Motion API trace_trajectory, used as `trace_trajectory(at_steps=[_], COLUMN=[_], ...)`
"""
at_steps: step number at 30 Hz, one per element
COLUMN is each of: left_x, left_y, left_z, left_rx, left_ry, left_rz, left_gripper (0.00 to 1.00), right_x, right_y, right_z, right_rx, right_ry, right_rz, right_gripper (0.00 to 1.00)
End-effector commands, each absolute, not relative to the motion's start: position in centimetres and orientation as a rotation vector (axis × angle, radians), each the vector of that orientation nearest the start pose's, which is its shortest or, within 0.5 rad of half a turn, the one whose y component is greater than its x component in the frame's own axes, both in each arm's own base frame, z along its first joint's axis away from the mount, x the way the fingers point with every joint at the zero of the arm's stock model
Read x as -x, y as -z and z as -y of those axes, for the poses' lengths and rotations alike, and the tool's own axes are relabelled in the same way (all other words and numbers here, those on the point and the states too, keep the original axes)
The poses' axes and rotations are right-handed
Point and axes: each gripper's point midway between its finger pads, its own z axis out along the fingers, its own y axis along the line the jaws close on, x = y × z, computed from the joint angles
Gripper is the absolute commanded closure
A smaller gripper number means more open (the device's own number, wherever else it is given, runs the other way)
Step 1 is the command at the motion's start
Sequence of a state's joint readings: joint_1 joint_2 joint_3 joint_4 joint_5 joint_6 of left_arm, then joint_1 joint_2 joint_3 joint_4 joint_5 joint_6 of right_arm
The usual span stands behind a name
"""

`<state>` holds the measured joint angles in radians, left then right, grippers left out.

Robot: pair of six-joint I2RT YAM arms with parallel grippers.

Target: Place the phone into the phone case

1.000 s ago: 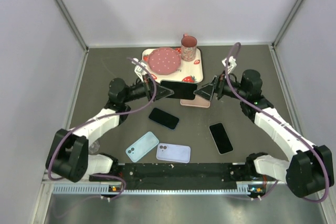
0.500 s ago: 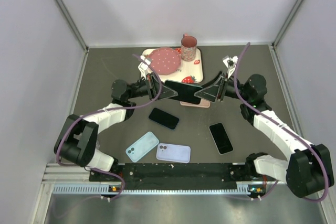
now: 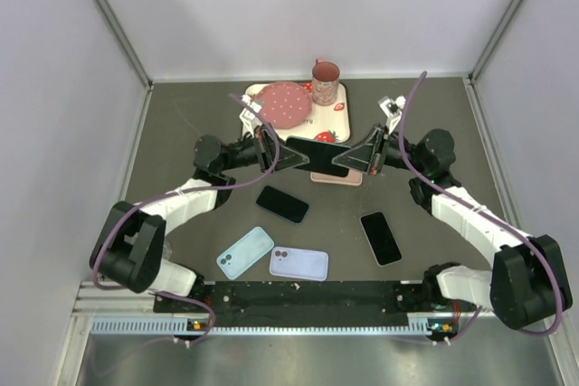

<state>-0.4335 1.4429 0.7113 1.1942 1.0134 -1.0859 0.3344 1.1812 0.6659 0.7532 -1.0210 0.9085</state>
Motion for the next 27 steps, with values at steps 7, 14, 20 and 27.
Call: trace_trajectory(at_steps=[7, 14, 20, 27], left_x=[-26.1, -27.9, -29.3, -30.9], left_y=[-32.5, -30.8, -28.9, -25.8], left_z=[28.9, 26.6, 23.8, 21.7], left_rx=[-0.687, -0.641, -0.587, -0.554], left_ry=[1.37, 1.074, 0.818, 0.603], left_rz=[-1.434, -1.56, -1.657, -1.784], left_gripper=[0.51, 0.21, 0.13, 0.13], right_x=[-24.7, -27.4, -30.1, -31.4], right_y=[-29.1, -27.1, -23.4, -20.4], right_z=[-26.1, -25.3, -22.3, -17.9], right_rx=[0.506, 0.397, 0.184, -0.005], right_ry=[-1.564, -1.382, -1.244, -1.189], right_rz=[-1.679, -1.833, -1.987, -2.057], right_gripper=[1.0, 1.0, 1.0, 1.0])
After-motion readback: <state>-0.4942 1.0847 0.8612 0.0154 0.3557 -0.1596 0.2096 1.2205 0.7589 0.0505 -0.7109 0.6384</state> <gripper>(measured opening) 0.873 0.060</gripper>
